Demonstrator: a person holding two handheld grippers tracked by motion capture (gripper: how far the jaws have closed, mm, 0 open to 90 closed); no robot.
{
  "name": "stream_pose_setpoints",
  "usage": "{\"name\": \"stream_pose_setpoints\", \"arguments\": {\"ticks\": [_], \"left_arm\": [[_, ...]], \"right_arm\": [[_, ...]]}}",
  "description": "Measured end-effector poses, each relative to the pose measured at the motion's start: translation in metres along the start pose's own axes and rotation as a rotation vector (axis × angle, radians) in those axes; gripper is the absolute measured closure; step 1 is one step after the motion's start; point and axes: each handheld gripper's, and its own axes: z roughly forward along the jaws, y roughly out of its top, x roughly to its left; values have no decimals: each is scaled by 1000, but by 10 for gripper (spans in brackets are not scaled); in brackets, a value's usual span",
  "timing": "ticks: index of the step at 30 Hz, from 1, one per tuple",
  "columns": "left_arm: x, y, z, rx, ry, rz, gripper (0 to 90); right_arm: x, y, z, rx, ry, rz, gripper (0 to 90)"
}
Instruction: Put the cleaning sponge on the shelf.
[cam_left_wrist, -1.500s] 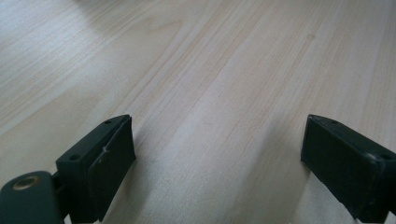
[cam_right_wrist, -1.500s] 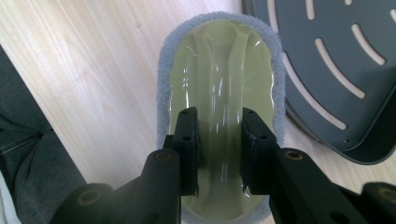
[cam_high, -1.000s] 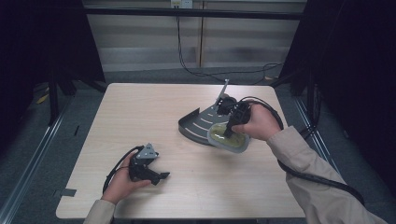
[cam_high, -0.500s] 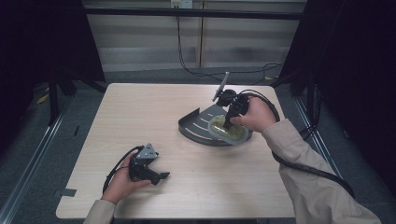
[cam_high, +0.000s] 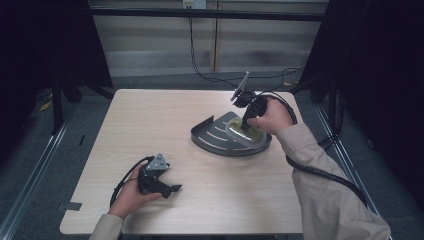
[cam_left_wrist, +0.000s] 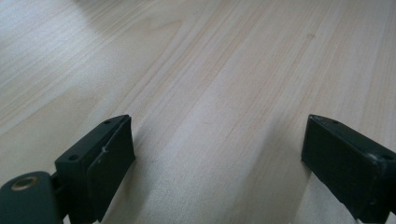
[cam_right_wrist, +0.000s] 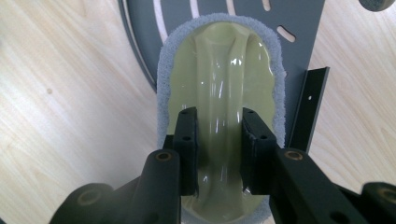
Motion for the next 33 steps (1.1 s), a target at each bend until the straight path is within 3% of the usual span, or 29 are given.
{"name": "stream_pose_setpoints", "arguments": {"ticks": [11,33], "left_arm": [[0,0,0,2,1,0,89],[0,0,0,3,-2,0,87]], "right_arm": [[-18,4,8,3,-1,81,711],[-36,12,29,7,-12,137,711]]}}
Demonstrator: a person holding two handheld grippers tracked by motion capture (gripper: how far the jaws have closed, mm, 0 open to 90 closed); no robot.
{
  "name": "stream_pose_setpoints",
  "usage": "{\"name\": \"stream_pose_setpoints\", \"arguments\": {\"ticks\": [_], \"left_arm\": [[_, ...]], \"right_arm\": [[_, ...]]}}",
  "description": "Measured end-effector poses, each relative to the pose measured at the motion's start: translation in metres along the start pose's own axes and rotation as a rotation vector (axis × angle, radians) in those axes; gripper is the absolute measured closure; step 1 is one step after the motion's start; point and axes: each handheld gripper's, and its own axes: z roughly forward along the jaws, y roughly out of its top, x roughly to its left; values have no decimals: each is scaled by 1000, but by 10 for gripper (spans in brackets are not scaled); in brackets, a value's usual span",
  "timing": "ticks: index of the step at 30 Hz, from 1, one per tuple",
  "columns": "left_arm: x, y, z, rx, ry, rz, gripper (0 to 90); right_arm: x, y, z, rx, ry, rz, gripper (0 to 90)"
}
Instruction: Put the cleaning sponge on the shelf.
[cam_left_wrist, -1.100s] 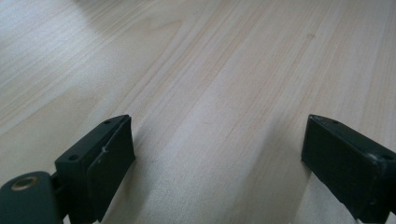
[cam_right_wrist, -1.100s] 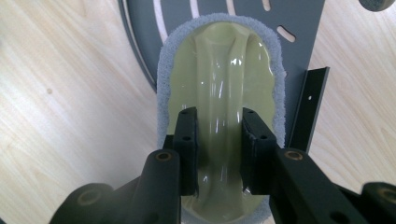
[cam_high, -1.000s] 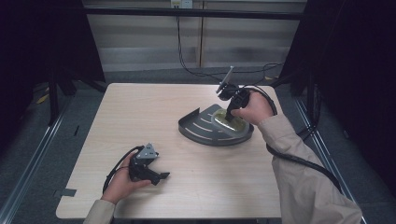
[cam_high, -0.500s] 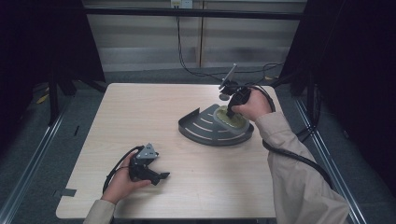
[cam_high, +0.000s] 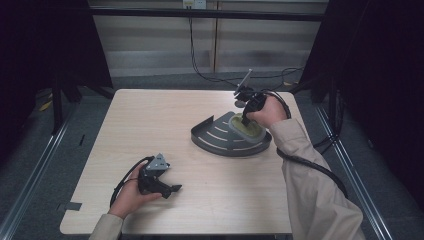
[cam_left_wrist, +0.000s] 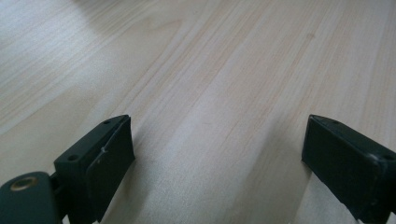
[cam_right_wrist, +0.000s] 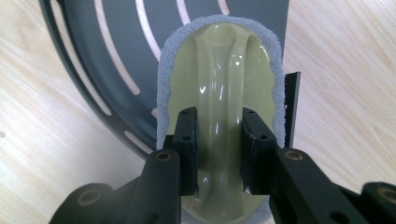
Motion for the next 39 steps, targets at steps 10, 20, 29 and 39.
{"name": "stream_pose_setpoints", "arguments": {"ticks": [10,20,29,39], "left_arm": [[0,0,0,-1,-1,0,85],[0,0,0,0,1,0,85],[0,0,0,1,2,0,84],[0,0,0,0,2,0,84]], "right_arm": [[-4,1,8,-2,5,1,711],[-7,-1,19,6,13,14,710],[-10,-5,31,6,27,17,710],[-14,-6,37,-5,25,30,710]]}}
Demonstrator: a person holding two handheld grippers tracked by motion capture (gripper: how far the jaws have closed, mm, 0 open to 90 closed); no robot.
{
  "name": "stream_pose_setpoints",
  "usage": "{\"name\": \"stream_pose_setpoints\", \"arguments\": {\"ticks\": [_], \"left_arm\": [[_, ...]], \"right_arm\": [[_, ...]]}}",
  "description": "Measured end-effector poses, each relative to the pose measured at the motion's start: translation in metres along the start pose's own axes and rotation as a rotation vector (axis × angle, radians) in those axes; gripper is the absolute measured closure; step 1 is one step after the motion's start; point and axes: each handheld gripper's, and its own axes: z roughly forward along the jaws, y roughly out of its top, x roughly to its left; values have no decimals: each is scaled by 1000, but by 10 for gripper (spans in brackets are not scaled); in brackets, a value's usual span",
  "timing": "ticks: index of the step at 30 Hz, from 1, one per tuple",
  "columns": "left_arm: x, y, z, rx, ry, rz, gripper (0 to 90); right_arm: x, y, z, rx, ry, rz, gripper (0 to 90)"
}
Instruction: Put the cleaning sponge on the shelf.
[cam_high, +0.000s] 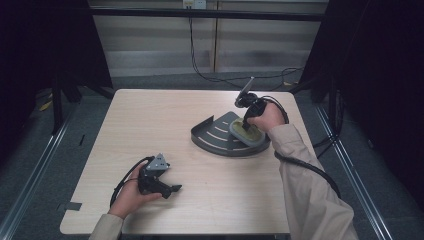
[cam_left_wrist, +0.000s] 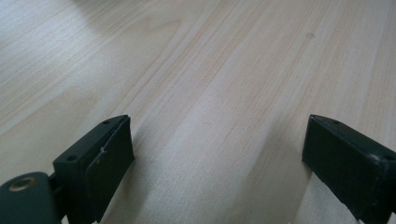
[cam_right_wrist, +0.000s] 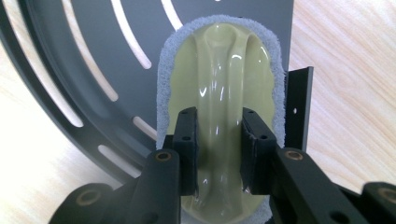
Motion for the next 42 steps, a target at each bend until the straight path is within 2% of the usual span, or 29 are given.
{"name": "stream_pose_setpoints", "arguments": {"ticks": [32,42], "left_arm": [[0,0,0,0,-1,0,82],[0,0,0,0,-1,0,81]], "right_arm": [[-11,-7,14,26,-5,27,707],[-12,-8,18,31,-3,21,706]]}}
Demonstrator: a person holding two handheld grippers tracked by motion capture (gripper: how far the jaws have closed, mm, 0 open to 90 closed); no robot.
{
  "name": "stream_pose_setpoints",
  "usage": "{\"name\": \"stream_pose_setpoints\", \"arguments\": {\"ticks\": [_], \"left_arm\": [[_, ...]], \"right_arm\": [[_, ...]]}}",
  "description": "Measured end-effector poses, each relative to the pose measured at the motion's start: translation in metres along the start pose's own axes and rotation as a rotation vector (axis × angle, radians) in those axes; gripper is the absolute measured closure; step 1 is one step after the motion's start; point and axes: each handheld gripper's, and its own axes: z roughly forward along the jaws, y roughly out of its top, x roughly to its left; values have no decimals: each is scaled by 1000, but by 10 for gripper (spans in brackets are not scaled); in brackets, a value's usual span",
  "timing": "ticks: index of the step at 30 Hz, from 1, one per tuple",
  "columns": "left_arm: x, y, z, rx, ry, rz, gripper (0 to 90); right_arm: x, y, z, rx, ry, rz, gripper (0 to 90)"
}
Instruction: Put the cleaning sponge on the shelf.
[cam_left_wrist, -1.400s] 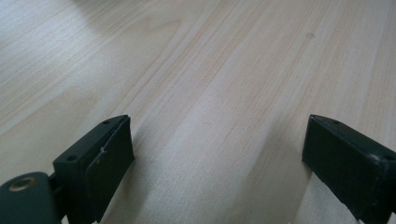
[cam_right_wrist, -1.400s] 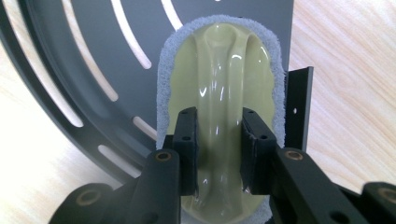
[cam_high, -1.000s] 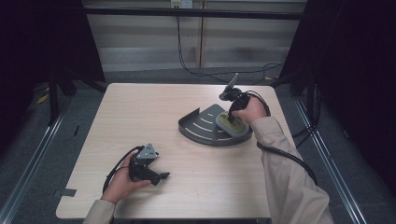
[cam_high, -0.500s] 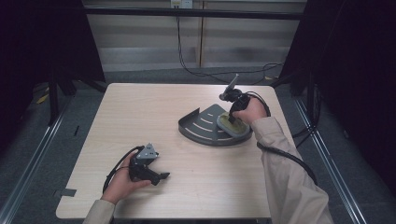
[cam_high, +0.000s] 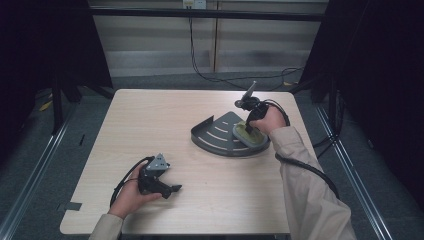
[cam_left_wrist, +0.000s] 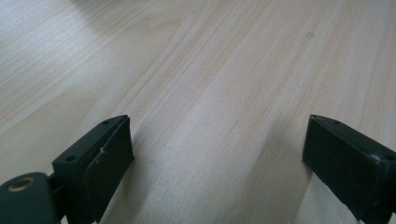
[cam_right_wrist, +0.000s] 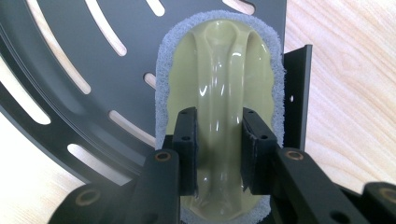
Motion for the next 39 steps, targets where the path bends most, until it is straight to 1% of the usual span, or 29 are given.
{"name": "stream_pose_setpoints", "arguments": {"ticks": [10,14,27,39], "left_arm": [[0,0,0,0,0,1,80],[0,0,0,-2,0,0,80],[0,0,0,0,0,1,79],[0,0,0,-3,-1,0,79]], "right_arm": [[0,0,2,15,-9,1,704],[-2,-2,3,14,-3,4,703],[-3,-4,3,17,-6,14,702],[-3,-3,4,21,-10,10,699]]}}
